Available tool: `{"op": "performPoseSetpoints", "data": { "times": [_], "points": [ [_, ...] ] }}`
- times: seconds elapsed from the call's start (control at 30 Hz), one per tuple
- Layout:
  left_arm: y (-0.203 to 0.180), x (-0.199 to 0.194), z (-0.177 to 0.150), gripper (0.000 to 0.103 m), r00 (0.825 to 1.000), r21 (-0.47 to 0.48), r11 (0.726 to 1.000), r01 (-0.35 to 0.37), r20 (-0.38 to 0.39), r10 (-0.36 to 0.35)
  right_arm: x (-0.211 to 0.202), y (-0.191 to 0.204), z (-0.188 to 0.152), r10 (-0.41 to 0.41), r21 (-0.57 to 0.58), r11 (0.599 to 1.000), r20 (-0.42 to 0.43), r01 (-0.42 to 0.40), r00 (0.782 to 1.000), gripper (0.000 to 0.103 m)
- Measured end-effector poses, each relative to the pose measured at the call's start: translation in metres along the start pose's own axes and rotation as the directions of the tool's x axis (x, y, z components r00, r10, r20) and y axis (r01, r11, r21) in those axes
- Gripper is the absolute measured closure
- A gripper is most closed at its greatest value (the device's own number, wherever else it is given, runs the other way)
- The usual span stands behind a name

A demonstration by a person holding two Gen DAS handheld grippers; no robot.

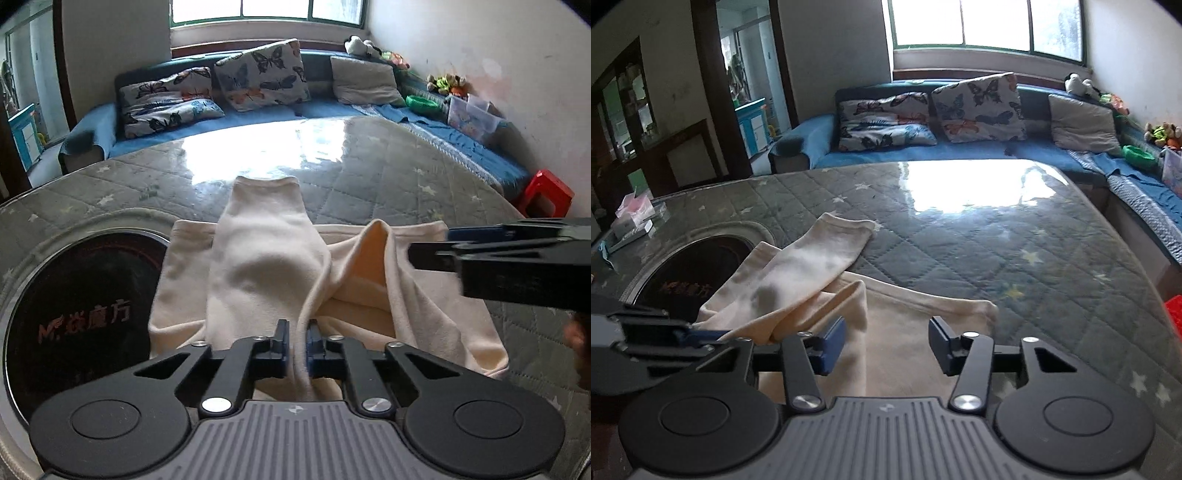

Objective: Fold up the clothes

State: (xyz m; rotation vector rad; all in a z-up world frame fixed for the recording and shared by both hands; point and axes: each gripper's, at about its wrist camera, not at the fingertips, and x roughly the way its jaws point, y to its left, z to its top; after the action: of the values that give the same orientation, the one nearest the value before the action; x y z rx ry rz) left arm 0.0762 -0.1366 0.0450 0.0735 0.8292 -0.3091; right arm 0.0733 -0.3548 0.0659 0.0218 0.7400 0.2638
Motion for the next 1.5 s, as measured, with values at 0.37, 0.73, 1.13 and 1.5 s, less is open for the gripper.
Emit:
{"op": "performPoseSetpoints", "data": {
  "times": [0.37, 0.73, 1.13, 1.5],
  "points": [
    [0.039, -0.033, -0.016, 0.099, 0.997, -0.100, 0.994, -0.047, 0.060, 0.054, 0.046, 0.017, 0.007, 0.057, -0.016, 0.998, -0.048, -0.058, 0.997, 0.076],
    [0.078, -0.065, -0.049, 0.101, 0.991, -0.184, 0.977, -0.109, 0.055, 0.121, 0.023, 0.011, -0.002, 0.041, -0.030, 0.999, 0.000, -0.041, 0.999, 0.098],
    [0.032, -0.050, -0.014, 0.054, 0.993, -0.032, 0.999, -0.043, 0.106, 0.046, -0.068, -0.025, -0.033, -0.089, 0.013, 0.996, 0.140, 0.088, 0.986, 0.098],
    [0.015, 0.010, -0.002, 0.091, 0.998, 0.035, 0.998, -0.059, 0.034, 0.057, -0.111, -0.081, -0.090, -0.212, 0.193, 0.962, 0.088, 0.192, 0.973, 0.098]
  ]
}}
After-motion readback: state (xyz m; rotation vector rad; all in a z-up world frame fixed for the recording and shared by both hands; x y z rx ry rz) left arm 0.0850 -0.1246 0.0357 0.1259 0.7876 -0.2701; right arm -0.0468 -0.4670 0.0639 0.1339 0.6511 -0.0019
